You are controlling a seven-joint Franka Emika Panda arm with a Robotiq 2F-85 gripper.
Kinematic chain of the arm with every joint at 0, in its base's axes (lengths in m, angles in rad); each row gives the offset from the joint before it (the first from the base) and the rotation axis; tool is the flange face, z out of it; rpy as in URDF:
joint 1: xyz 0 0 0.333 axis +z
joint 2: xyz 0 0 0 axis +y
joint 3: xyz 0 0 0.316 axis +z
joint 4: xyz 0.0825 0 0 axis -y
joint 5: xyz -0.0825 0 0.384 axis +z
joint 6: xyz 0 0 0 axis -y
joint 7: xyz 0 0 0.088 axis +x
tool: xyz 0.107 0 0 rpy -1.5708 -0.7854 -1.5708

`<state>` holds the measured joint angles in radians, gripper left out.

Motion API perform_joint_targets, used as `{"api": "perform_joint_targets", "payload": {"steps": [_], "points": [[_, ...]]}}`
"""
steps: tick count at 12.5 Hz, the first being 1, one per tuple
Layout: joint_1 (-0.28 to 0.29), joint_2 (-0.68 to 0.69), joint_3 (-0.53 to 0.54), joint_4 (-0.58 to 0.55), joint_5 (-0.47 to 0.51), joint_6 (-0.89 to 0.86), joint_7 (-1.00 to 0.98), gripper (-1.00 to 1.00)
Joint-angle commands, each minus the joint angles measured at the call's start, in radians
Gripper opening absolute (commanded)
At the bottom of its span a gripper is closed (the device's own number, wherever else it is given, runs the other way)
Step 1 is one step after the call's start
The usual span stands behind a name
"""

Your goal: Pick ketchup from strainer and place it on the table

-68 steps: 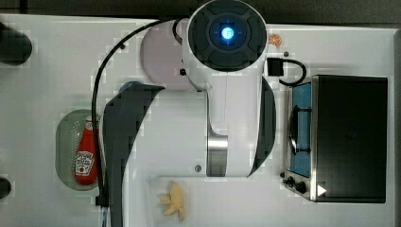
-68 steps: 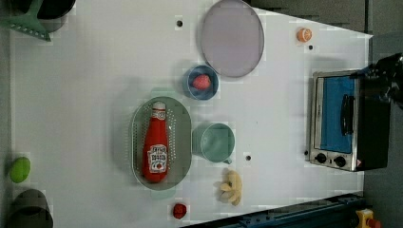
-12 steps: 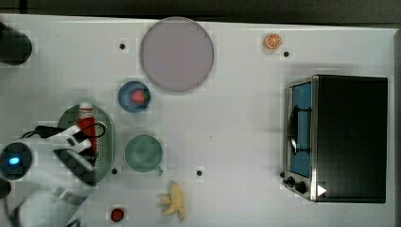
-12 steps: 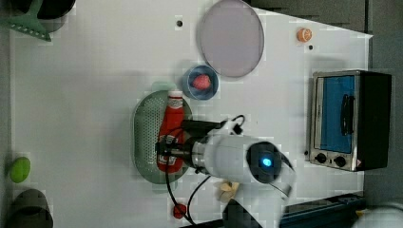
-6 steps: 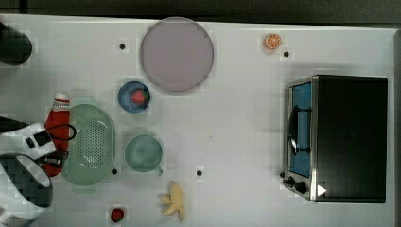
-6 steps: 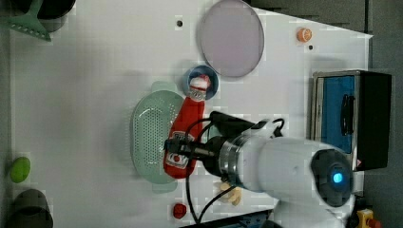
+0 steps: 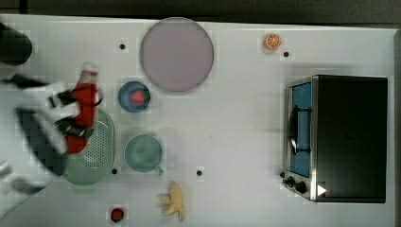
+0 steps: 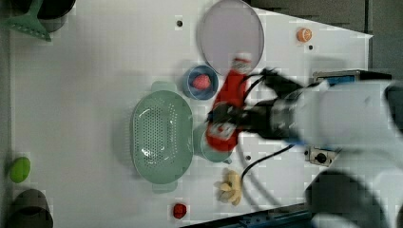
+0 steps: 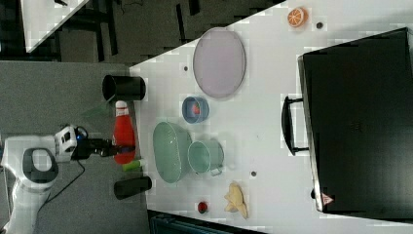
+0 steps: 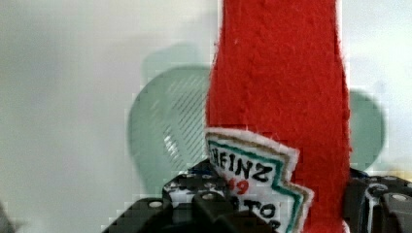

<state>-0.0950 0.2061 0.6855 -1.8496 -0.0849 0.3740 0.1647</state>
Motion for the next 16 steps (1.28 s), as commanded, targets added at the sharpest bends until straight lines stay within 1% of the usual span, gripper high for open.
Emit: {"api": "perform_joint_targets", "payload": {"steps": [1,4,7,9,10,12,14,16], "points": [[-0.122,-0.023,-0.106,0.013,-0.006,-0.020,-0.154,0.19],[-0.149,-0.029,-0.229,0.012,-0.012,-0.018,-0.319,0.19],[-0.157,-0.029,-0.348,-0.002,-0.012,-0.016,-0.479,0.19],[-0.159,-0.029,-0.410,-0.035,-0.012,0.007,-0.533,0.19],[-0.160,-0.029,-0.433,-0.065,-0.012,0.040,-0.545,0.19],[-0.161,-0.028,-0.465,-0.159,-0.012,0.164,-0.546,0.19],[-0.161,-0.021,-0.477,-0.273,-0.011,0.308,-0.546,0.19],[-0.161,0.011,-0.480,-0.360,-0.010,0.423,-0.546,0.19]]}}
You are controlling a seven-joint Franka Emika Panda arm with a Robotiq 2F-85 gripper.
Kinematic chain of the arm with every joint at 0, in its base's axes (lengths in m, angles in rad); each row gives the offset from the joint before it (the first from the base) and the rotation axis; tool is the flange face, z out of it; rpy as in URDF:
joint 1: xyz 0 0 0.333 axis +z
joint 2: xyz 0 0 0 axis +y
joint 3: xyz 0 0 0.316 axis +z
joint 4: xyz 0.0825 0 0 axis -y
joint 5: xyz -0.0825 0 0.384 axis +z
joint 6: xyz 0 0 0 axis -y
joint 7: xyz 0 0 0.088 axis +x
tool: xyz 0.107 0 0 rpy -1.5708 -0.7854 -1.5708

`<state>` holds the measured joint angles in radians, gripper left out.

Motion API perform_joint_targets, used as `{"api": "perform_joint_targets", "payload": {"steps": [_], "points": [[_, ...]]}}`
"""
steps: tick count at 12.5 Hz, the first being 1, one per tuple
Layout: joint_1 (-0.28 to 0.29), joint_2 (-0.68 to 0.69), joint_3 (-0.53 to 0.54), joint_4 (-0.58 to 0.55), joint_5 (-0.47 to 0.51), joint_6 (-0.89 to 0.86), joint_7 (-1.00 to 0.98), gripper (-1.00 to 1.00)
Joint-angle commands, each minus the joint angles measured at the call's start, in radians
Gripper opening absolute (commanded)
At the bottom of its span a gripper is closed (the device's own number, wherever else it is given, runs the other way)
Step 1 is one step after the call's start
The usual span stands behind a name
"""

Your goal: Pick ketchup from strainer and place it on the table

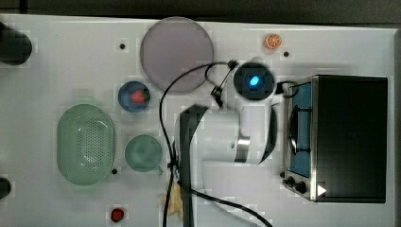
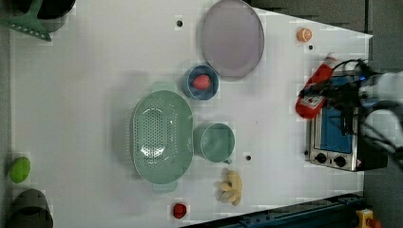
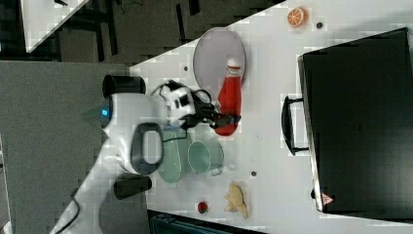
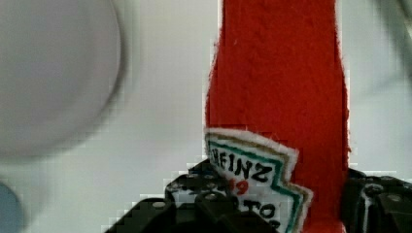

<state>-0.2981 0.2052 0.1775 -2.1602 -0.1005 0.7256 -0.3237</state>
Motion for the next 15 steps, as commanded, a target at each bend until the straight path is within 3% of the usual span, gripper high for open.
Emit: {"api": "perform_joint_targets", "payload": {"steps": [1,2,5,6,11,15], "points": [[0.042,0.036,0.026,-0.078,0.006,0.111,-0.058,0.19],[0.042,0.065,0.023,-0.099,0.006,0.148,-0.058,0.26],[0.042,0.143,0.019,-0.124,0.006,0.255,-0.058,0.89],[0.042,0.145,0.021,-0.122,0.006,0.259,-0.058,1.00],[0.042,-0.033,0.034,-0.071,0.013,0.217,-0.054,1.00],[0.044,-0.179,0.040,0.075,0.015,-0.097,0.034,1.00]]}}
